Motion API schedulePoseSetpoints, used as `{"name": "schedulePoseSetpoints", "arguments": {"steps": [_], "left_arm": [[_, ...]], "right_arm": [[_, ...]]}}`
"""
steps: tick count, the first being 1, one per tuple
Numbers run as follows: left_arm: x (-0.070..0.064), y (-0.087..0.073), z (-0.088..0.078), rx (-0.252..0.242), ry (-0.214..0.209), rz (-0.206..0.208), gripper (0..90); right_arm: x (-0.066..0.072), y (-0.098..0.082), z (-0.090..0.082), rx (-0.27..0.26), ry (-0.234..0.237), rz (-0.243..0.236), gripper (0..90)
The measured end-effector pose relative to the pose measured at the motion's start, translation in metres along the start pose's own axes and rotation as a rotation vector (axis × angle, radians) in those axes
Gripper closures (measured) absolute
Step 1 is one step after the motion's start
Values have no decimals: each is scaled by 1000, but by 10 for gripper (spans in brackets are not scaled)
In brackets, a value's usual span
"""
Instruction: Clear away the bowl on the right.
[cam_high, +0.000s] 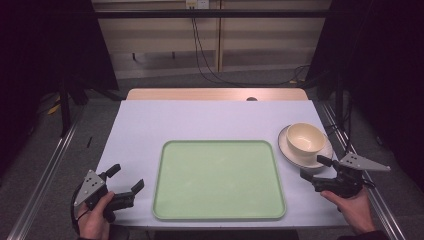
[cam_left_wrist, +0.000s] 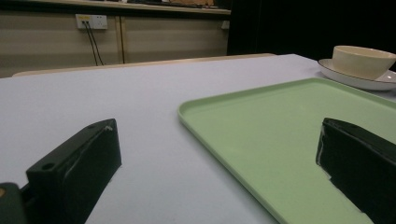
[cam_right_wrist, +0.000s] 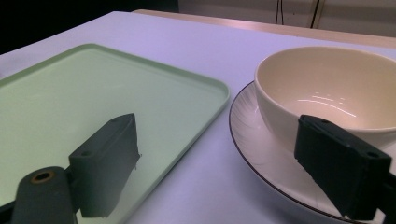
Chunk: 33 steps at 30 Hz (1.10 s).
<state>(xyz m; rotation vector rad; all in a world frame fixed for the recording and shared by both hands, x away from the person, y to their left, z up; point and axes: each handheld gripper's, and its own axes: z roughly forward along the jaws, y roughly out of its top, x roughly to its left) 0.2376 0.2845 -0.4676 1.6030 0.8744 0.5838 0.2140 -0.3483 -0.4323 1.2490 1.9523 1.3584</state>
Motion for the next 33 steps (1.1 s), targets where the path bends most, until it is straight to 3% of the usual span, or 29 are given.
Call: {"name": "schedulePoseSetpoints", "arguments": {"steps": [10, 11, 17, 21, 23, 33], "left_arm": [[1, 0, 0, 3, -12, 3, 1], [0, 0, 0, 4, -9, 4, 0], [0, 0, 0, 3, -10, 4, 1], [0, 0, 1, 4, -10, 2, 0], [0, 0, 1, 4, -9, 4, 0], [-1, 0, 1, 6, -13, 10, 0]], "right_arm": [[-12, 7, 2, 29, -9, -18, 155], [-14, 7, 4, 55, -9, -21, 166], [-23, 14, 6, 84, -2, 12, 164], [-29, 20, 6, 90, -16, 19, 159], [-35, 25, 6, 118, -28, 28, 158], [-61, 46, 13, 124, -89, 45, 181]]}}
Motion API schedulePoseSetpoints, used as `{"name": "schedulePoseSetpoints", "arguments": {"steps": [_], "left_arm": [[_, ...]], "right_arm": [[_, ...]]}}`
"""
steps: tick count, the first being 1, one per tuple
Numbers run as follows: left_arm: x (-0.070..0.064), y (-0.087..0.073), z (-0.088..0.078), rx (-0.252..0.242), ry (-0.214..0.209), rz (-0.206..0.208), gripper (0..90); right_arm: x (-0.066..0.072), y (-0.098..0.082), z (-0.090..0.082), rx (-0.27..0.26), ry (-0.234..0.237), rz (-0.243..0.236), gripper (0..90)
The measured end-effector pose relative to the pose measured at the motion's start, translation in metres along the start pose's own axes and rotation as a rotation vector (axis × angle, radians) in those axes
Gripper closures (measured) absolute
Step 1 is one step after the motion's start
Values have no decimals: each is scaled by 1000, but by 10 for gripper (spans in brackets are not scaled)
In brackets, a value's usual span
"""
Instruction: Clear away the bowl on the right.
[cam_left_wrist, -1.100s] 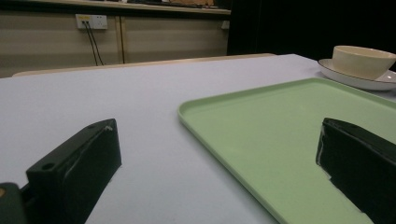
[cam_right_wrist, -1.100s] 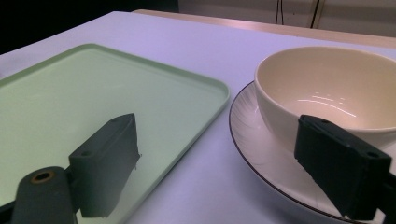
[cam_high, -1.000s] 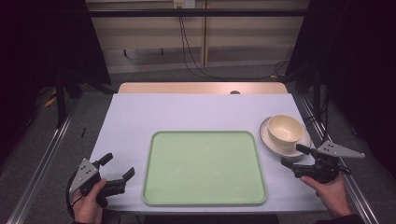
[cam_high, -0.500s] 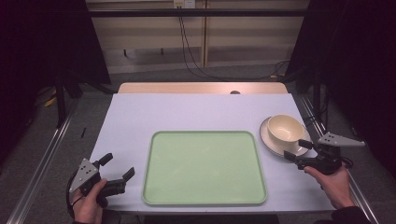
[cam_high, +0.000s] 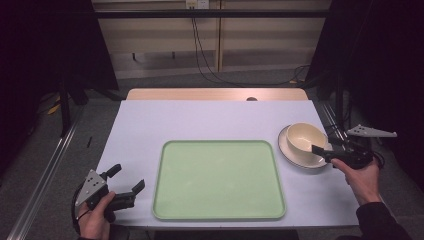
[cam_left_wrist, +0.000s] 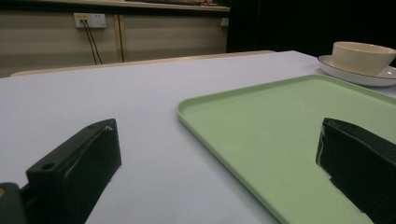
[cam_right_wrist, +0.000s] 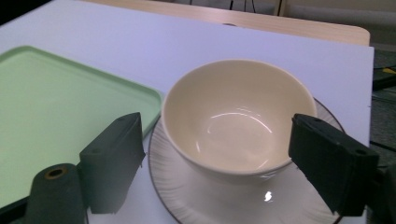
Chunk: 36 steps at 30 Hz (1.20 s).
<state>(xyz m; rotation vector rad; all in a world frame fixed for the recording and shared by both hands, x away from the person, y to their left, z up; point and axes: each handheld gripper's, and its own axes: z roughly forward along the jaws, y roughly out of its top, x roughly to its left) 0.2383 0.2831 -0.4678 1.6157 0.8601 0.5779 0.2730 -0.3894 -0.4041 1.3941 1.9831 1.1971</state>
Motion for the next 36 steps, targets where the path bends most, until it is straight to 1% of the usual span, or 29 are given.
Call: {"name": "schedulePoseSetpoints", "arguments": {"steps": [2, 3, 4, 5, 9, 11, 12, 13, 14, 16, 18, 20, 21, 22, 23, 24, 25, 26, 27, 28, 30, 32, 34, 35, 36], "left_arm": [[0, 0, 0, 0, 0, 0, 0], [0, 0, 0, 1, 4, 4, 0], [0, 0, 0, 0, 5, -1, 0], [0, 0, 0, 1, 5, -1, 0], [0, 0, 0, 2, -1, 0, 0], [0, 0, 0, 2, 0, 0, 0], [0, 0, 0, 1, 6, -1, 0], [0, 0, 0, 2, -1, 0, 0], [0, 0, 0, 3, 4, 0, 1], [0, 0, 1, 4, -2, 0, 0], [0, 0, 1, 5, 0, 0, 0], [0, 0, 0, 5, 4, -2, 0], [1, 0, 0, 5, 4, -3, 1], [1, 0, 1, 6, -1, -5, 0], [1, 0, 1, 10, -2, 0, 0], [0, 0, 1, 6, 1, -2, 0], [0, 0, 1, 6, 0, 0, 1], [0, 0, 1, 5, -1, -2, 1], [0, 0, 1, 5, -1, -3, 1], [0, 0, 1, 6, -2, -3, 1], [0, 0, 1, 7, -2, -5, 0], [1, 0, 1, 8, 1, 0, 1], [1, 0, 1, 11, 0, -1, 1], [1, 0, 1, 10, -1, -1, 1], [1, 0, 1, 10, 0, 0, 1]], "right_arm": [[-3, 3, 3, 18, -20, -6, 183], [-3, 3, 3, 18, -20, -6, 183], [-5, 5, 4, 33, -17, -1, 192], [-7, 6, 5, 34, -23, 0, 193], [-15, 8, 10, 59, -13, 7, 190], [-21, 10, 16, 93, -28, 3, 186], [-21, 10, 16, 93, -28, 3, 186], [-23, 11, 18, 102, -35, 1, 185], [-26, 14, 22, 127, -37, -6, 183], [-28, 17, 25, 137, -53, 0, 184], [-30, 21, 29, 152, -60, -6, 194], [-33, 24, 33, 170, -68, -17, 214], [-33, 25, 35, 187, -74, -15, 222], [-35, 26, 38, 190, -79, -17, 223], [-35, 28, 40, 212, -86, -5, 227], [-37, 29, 43, 213, -87, -18, 235], [-38, 29, 45, 220, -89, -11, 250], [-39, 30, 47, 234, -91, -13, 255], [-42, 30, 52, 260, -120, -18, 295], [-42, 30, 52, 260, -120, -18, 295], [-47, 28, 56, 277, -132, -1, 304], [-51, 23, 60, 294, -142, 15, 340], [-53, 19, 64, 310, -156, 10, 358], [-54, 16, 65, 311, -149, 17, 391], [-54, 15, 66, 315, -159, 17, 405]]}}
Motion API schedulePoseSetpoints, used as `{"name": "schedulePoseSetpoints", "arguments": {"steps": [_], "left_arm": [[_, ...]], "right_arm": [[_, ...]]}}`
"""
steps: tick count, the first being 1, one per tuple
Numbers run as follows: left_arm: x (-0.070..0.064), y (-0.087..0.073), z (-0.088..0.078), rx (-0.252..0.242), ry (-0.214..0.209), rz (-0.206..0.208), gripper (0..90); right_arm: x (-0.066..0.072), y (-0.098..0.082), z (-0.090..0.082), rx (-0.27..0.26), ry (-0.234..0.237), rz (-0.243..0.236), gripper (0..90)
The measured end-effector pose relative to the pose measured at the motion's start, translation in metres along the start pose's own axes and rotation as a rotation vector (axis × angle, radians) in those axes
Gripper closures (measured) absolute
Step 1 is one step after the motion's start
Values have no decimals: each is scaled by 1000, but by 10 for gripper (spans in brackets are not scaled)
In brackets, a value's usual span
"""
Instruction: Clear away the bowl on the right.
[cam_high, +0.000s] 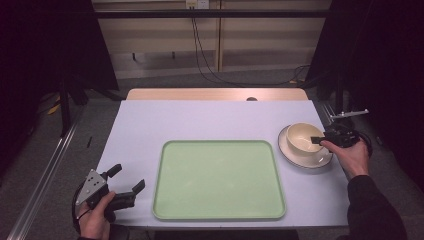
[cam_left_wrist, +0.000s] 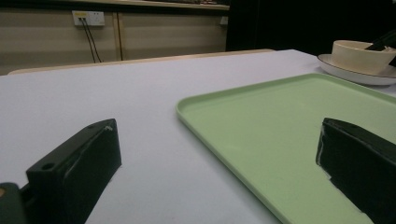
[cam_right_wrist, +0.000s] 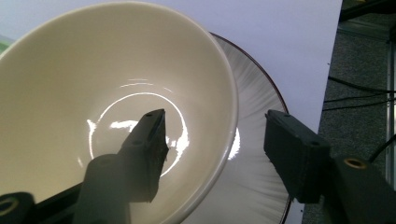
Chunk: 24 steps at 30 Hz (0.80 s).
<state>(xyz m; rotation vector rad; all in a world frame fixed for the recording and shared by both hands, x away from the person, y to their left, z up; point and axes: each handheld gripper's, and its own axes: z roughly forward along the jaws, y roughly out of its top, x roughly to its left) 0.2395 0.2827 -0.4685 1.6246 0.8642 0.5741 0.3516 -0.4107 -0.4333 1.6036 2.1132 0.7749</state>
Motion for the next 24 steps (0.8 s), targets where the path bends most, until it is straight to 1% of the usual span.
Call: {"name": "schedulePoseSetpoints", "arguments": {"steps": [1, 2, 5, 6, 7, 8, 10, 12, 13, 14, 15, 17, 18, 19, 20, 21, 24], "left_arm": [[0, 0, 0, 4, -1, 5, 0], [0, 0, 0, 5, 0, 7, 1], [0, 0, 0, 3, 2, 3, 1], [0, 0, 0, -2, -6, -3, 1], [0, 0, 0, 2, -3, 1, 1], [0, 0, 0, 3, 0, 3, 0], [0, 0, 0, 0, 1, 0, 0], [0, 0, 0, 3, 0, 6, 1], [0, 0, 0, 3, -1, 6, 1], [0, 0, 0, 4, 0, 5, 0], [0, 0, 0, -2, -8, -4, 1], [1, 0, 0, -2, -5, -3, 0], [0, 0, 0, -2, -5, -3, 1], [0, 0, 0, 0, -1, -4, 0], [0, 0, 0, -1, 0, -5, 1], [0, 0, 0, -2, -1, -5, 1], [0, 0, -1, 2, 1, -2, 1]], "right_arm": [[-1, -2, 2, -8, -3, 5, 412], [-3, -3, 4, 2, 9, 26, 426], [-5, -6, 8, 33, 33, 29, 445], [-4, -6, 8, 30, 42, 44, 466], [-4, -5, 8, 29, 33, 39, 470], [-3, -5, 9, 46, 36, 37, 485], [-2, -4, 11, 52, 41, 40, 517], [0, -2, 15, 76, 44, 39, 532], [1, -2, 16, 76, 33, 40, 535], [0, -1, 16, 82, 39, 42, 547], [0, -1, 17, 84, 42, 42, 555], [0, 0, 17, 91, 47, 50, 602], [0, 1, 17, 95, 51, 47, 631], [1, 1, 17, 99, 48, 55, 658], [1, 2, 17, 100, 41, 52, 692], [1, 2, 17, 102, 38, 46, 700], [1, 2, 17, 100, 34, 65, 719]]}}
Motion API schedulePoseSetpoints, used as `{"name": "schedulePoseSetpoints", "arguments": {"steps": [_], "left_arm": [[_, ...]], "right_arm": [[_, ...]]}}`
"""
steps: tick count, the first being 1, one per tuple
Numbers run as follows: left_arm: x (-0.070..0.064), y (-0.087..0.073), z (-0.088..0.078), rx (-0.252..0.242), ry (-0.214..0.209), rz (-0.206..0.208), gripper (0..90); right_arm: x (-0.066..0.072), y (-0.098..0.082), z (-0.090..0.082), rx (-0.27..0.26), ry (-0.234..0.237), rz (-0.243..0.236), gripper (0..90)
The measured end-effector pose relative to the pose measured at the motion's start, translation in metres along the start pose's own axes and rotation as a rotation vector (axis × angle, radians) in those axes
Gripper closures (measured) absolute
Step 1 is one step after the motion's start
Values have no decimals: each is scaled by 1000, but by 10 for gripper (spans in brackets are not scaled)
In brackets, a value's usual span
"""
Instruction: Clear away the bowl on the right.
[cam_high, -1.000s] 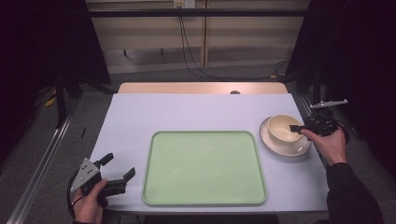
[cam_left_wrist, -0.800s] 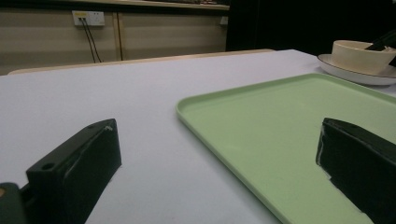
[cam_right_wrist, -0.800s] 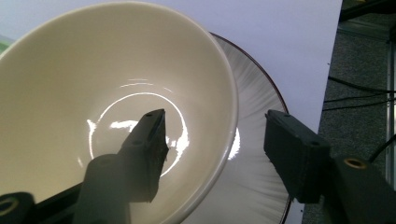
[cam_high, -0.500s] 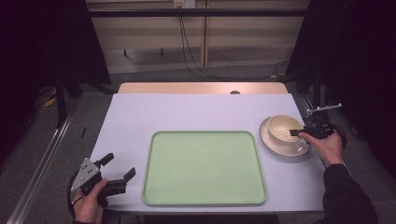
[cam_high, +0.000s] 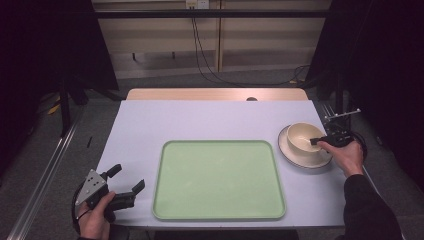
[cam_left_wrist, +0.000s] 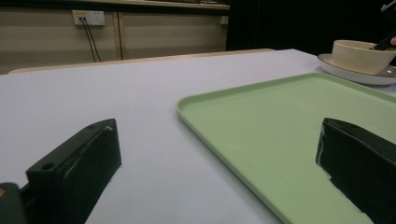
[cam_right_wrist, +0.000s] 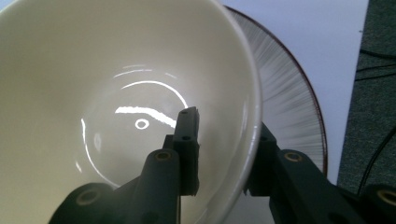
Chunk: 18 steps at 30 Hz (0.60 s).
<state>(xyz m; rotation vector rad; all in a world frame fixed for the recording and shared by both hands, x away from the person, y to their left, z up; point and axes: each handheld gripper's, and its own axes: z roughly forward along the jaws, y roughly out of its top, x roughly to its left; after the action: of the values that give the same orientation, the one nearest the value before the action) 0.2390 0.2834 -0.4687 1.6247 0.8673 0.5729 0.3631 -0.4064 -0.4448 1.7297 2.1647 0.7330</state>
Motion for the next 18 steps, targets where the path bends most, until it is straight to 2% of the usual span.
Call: {"name": "schedulePoseSetpoints", "arguments": {"steps": [6, 9, 13, 18], "left_arm": [[0, 0, 0, -1, -1, -7, 1], [0, 0, -1, 2, -2, -1, 1], [0, 0, -2, -1, 10, 1, 1], [0, 0, -2, 1, 5, 3, 1]], "right_arm": [[-1, 1, -1, 2, -19, 24, 782], [-2, 1, -1, 0, -12, 30, 795], [-6, 0, -4, -12, 1, 75, 829], [-9, -2, -6, -18, 19, 93, 836]]}}
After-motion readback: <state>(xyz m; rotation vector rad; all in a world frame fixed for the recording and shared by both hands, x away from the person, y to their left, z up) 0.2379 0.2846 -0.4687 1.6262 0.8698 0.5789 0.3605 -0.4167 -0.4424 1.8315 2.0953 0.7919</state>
